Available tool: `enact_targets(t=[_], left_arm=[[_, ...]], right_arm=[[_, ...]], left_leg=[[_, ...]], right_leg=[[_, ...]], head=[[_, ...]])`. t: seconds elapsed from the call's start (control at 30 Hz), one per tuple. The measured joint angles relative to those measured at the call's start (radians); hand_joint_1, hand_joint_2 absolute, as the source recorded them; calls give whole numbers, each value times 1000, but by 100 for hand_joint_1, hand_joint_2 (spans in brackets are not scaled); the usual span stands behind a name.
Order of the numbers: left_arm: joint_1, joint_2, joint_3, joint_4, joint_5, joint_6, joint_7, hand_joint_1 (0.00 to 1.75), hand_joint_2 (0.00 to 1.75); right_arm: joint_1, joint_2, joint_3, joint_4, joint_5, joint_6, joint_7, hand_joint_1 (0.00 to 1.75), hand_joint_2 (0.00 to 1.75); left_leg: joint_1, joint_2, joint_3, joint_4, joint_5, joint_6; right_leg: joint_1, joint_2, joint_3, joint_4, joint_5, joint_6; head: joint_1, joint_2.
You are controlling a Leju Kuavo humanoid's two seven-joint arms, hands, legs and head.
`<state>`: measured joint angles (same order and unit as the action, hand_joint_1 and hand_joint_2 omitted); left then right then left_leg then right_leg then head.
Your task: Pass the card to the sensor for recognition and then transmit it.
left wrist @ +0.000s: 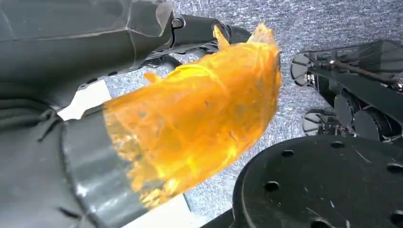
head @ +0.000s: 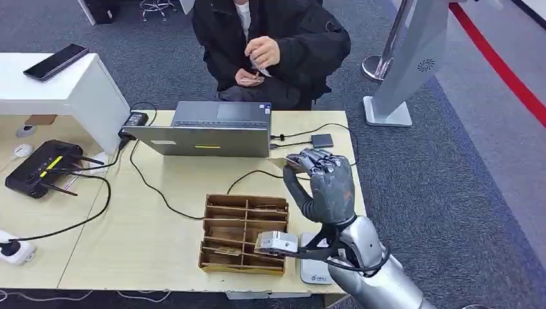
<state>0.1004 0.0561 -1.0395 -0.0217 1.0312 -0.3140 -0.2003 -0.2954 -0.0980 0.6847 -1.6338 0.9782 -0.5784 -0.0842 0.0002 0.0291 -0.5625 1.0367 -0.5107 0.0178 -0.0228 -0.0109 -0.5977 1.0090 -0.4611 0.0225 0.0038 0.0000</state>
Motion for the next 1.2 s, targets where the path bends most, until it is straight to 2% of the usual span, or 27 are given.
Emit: enact_targets(t=[0.3, 0.5, 0.53, 0.57, 0.6, 0.67, 0.7, 0.73, 0.77, 0.9, 1.2], left_arm=[[18, -11, 66, 0, -13, 3, -11, 0, 0], [27, -19, 106, 0, -31, 18, -23, 0, 0], [17, -32, 108, 0, -57, 67, -59, 0, 0], [-1, -54, 104, 0, -106, 163, -100, 0, 0], [-27, -80, 90, -3, -151, 330, -88, 0, 0], [-79, -125, 56, -26, -200, 717, -23, 0, 0], [-101, -143, 42, -36, -205, 876, -11, 0, 0], [-120, -161, 33, -45, -208, 972, -8, 0, 0], [-136, -172, 24, -52, -208, 1007, -8, 0, 0], [-158, -190, 4, -62, -205, 921, -20, 0, 0], [-165, -204, -16, -64, -193, 903, -23, 0, 0]], right_arm=[[84, -28, -2, -20, -192, 50, -65, 175, 175], [152, -45, -29, -23, -246, 60, -88, 175, 175], [166, -47, -34, -23, -236, 63, -82, 175, 175], [192, -47, -47, -30, -209, 71, -68, 175, 175], [225, -45, -65, -50, -169, 80, -50, 175, 175], [281, -40, -85, -82, -114, 91, -34, 175, 175], [300, -37, -93, -99, -103, 94, -27, 175, 175], [315, -35, -101, -110, -98, 96, -20, 175, 175], [334, -31, -111, -123, -95, 98, -15, 175, 175], [378, -22, -137, -146, -92, 111, -1, 175, 175], [436, -15, -156, -155, -112, 115, 22, 175, 175]], left_leg=[[0, 0, 0, 0, 0, 0], [-1, 0, 1, 0, 0, 0], [-2, 0, 1, 0, 0, 0], [-3, -2, 1, 1, 0, 1], [-4, -6, -1, 0, 1, 2], [-4, -9, -3, 0, 1, 2], [-4, -8, -3, 0, 1, 2], [-4, -8, -2, 0, 1, 2], [-4, -6, -1, 0, 1, 3], [-5, -3, 1, 0, 0, 4], [-5, -3, 0, 0, -1, 4]], right_leg=[[0, 0, 0, 0, 0, 0], [0, 0, -1, -1, 0, 0], [0, 0, -1, -1, 0, 0], [-1, -2, 0, -2, 0, 0], [-1, -6, 1, -2, -1, 1], [-2, -10, 1, -1, -1, 2], [-2, -9, 2, -1, -1, 2], [-2, -8, 2, -1, 0, 3], [-3, -7, 2, -1, 0, 3], [-3, -3, 2, -1, 0, 3], [-3, -2, 1, -1, -1, 4]], head=[[0, 0], [0, 0], [0, 0], [0, 0], [-1, 0], [0, 0], [0, 0], [0, 0], [0, 0], [0, 0], [0, 0]])
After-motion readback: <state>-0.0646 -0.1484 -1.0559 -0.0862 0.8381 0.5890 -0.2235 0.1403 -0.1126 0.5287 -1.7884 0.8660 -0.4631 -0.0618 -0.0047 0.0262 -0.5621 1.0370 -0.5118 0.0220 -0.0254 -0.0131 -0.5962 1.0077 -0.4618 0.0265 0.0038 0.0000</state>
